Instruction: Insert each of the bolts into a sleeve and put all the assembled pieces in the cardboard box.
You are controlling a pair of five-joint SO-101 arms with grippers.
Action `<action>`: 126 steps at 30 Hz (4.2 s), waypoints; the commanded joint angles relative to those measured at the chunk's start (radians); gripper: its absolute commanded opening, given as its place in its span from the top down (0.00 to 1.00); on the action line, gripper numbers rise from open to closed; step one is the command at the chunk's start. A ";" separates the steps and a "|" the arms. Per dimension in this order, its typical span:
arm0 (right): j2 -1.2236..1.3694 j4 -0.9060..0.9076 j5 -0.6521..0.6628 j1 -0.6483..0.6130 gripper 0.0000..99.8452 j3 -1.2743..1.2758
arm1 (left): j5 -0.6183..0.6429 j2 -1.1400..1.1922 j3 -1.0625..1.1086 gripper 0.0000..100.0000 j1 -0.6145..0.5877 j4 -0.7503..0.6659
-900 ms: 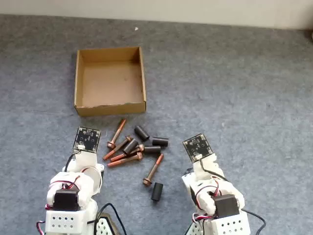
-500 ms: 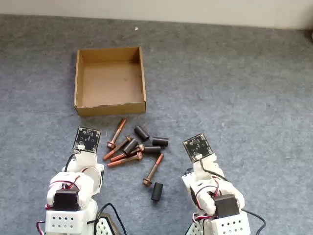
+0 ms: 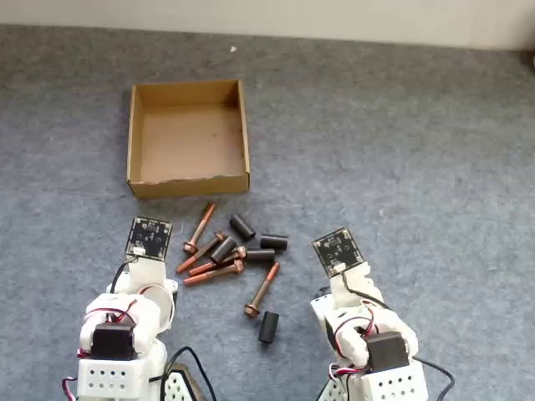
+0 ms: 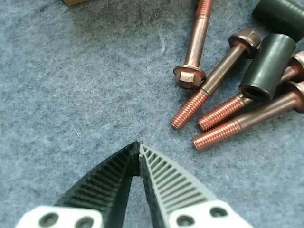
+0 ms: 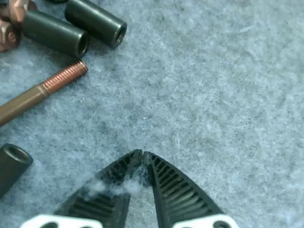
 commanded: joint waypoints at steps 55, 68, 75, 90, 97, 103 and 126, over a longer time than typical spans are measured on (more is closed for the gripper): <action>0.687 -0.039 0.115 -0.016 0.91 -0.687 | -0.017 -0.004 0.019 0.99 -0.010 0.003; 1.543 -0.041 0.222 -0.225 0.81 -1.150 | -0.017 -0.004 0.019 0.99 -0.010 0.003; 1.830 -0.041 0.238 -0.282 0.81 -1.345 | -0.017 -0.004 0.019 0.99 -0.010 0.003; 2.015 -0.176 0.239 -0.294 0.81 -1.391 | -0.017 -0.004 0.019 0.99 -0.010 0.003; 2.037 -0.199 0.239 -0.266 0.81 -1.391 | -0.017 -0.004 0.019 0.99 -0.010 0.003; 2.038 -0.199 0.241 -0.260 0.81 -1.388 | -0.017 -0.004 0.019 0.99 -0.010 0.003; 1.655 0.042 0.201 -0.255 0.99 -1.437 | -0.017 -0.007 0.016 0.99 -0.010 0.005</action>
